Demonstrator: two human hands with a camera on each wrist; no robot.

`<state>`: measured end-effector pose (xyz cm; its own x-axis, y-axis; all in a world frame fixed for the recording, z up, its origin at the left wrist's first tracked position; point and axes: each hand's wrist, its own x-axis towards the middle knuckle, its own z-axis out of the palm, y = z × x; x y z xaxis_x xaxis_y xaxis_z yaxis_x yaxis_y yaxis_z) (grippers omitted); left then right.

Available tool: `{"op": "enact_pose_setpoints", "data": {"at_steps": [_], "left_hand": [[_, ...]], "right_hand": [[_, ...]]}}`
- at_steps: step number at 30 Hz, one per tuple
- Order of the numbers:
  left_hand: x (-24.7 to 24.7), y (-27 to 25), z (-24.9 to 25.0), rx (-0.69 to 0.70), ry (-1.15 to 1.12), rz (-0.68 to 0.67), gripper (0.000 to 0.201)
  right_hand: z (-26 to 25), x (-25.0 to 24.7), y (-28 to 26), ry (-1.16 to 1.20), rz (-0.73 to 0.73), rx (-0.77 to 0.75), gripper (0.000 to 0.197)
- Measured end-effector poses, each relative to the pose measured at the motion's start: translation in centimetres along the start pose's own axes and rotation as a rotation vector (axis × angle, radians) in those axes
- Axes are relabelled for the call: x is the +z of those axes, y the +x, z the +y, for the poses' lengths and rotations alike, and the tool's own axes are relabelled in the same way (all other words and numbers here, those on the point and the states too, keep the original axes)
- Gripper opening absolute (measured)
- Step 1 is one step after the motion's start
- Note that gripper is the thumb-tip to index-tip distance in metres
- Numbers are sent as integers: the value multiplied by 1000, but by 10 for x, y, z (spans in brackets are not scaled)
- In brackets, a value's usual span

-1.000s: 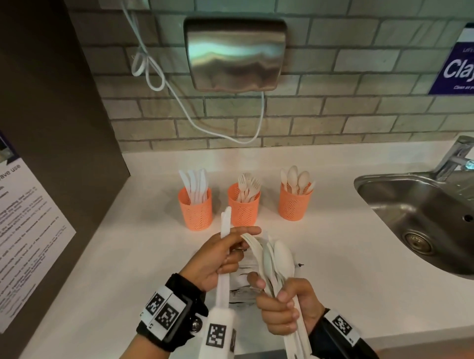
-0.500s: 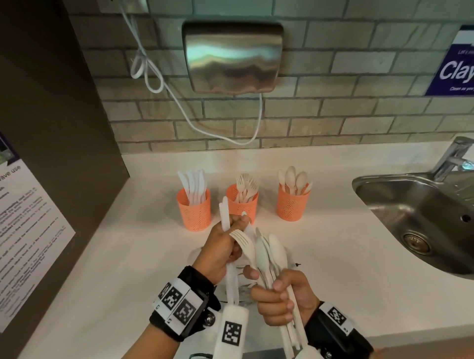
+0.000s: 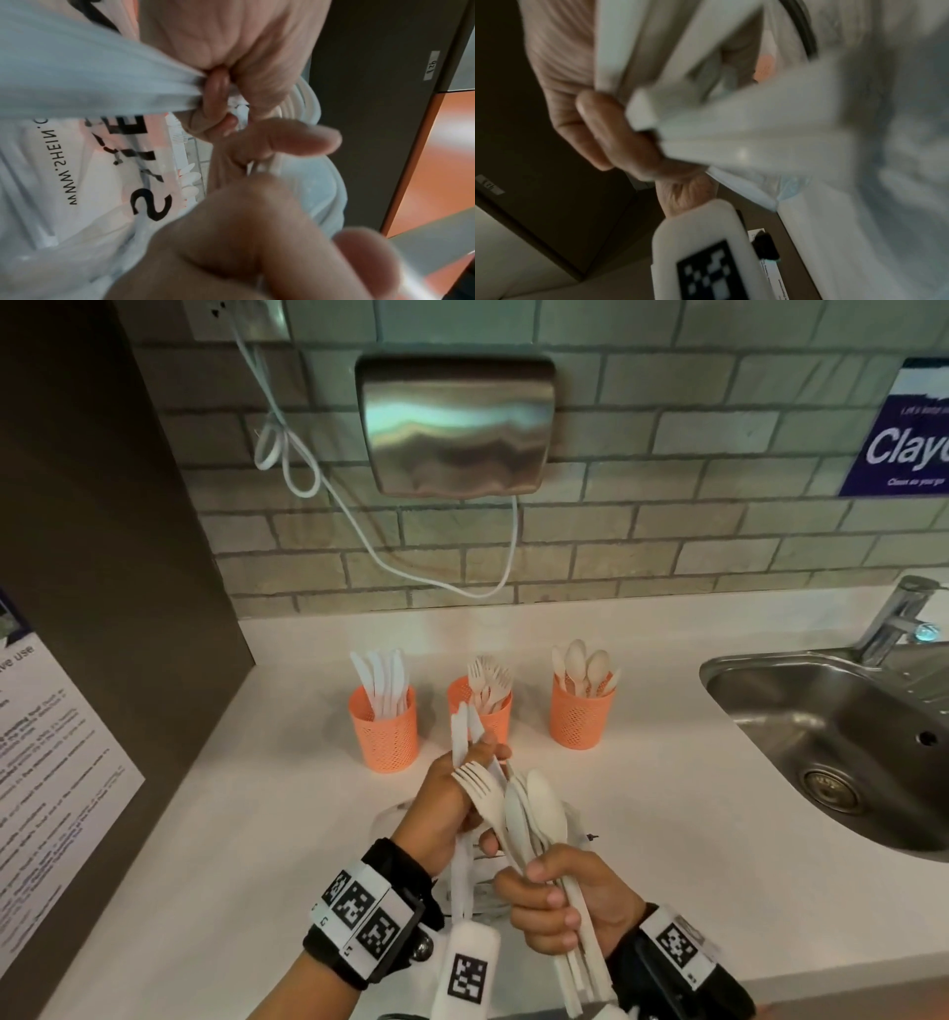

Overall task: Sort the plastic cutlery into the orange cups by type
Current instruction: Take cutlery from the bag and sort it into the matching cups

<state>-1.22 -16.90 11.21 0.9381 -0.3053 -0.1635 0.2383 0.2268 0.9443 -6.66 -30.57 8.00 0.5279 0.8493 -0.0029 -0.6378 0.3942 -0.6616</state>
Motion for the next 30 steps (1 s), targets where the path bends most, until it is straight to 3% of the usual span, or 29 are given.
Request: {"op": "enact_pose_setpoints", "data": {"at_steps": [4,7,11,14,16,20,26,30], "left_hand": [[0,-2,0,14,57,-53,37],[-4,4,4,116,-18,89,42],[-25,17,20,268,-213,411,35],[-41,17,34,319,-405,500,29],[-48,13,36,275,-407,497,23],[-51,-3,26,260,-124,429,12],[-37,-37,-3,339,120,305,10],[-24,-55,-17,484,234,214,20]], "right_hand": [[-3,1,-2,-59,91,-29,22],[-7,13,-3,-277,342,-35,24],[-8,30,-3,-881,672,-93,25],[-4,26,-3,-1385,831,-230,37],[-3,22,-4,-1706,948,-239,46],[-7,15,-5,-2117,1057,-280,72],[-10,11,-7,-2291,1195,-453,92],[-2,-1,-7,-2209,1227,-453,90]]}}
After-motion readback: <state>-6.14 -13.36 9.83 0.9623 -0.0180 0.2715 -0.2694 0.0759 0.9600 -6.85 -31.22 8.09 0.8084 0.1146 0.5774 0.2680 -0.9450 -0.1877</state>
